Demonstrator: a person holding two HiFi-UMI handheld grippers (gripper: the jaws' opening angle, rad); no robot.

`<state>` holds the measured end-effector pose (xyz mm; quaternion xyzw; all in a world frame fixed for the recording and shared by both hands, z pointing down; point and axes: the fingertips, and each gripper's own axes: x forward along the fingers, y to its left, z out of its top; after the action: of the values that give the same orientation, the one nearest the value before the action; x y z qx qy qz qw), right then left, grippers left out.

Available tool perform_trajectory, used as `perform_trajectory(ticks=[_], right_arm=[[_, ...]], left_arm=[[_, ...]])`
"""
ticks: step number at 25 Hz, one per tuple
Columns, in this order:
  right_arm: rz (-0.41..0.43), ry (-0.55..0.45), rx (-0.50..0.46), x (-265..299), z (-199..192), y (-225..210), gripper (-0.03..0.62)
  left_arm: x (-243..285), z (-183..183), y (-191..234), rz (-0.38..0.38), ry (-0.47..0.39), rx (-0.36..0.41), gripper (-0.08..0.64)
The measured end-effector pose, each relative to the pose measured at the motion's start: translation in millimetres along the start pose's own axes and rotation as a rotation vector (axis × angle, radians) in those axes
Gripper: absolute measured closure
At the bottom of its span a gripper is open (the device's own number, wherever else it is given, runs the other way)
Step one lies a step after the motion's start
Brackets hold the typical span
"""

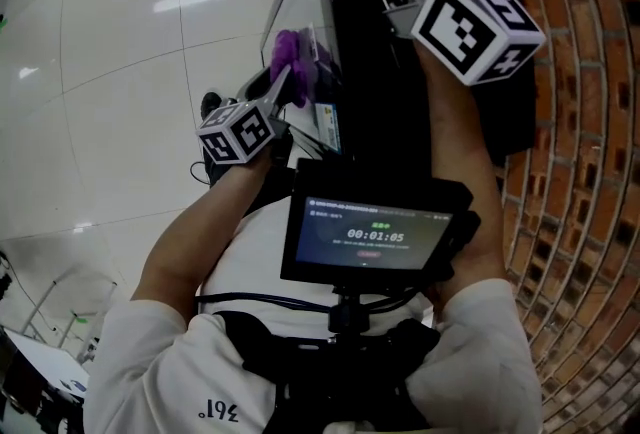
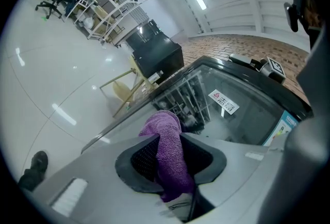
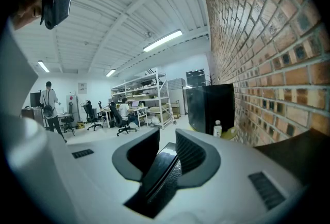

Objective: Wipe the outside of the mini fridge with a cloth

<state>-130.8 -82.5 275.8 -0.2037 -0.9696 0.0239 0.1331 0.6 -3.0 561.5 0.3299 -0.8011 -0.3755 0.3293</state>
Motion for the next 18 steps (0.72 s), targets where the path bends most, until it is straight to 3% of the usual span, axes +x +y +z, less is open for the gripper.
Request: perform_trajectory(ticks=[12,18], right_arm=[[0.003,-0.01,-0.001,0,7,3,0.502],[0.0,-0.006,-0.005,-1,6,2,0.502]], left_arm=[[10,-17,36,0.039,0.037,0.011,0.443],[20,-32,59,0.058,0.079,0.053,0.445]])
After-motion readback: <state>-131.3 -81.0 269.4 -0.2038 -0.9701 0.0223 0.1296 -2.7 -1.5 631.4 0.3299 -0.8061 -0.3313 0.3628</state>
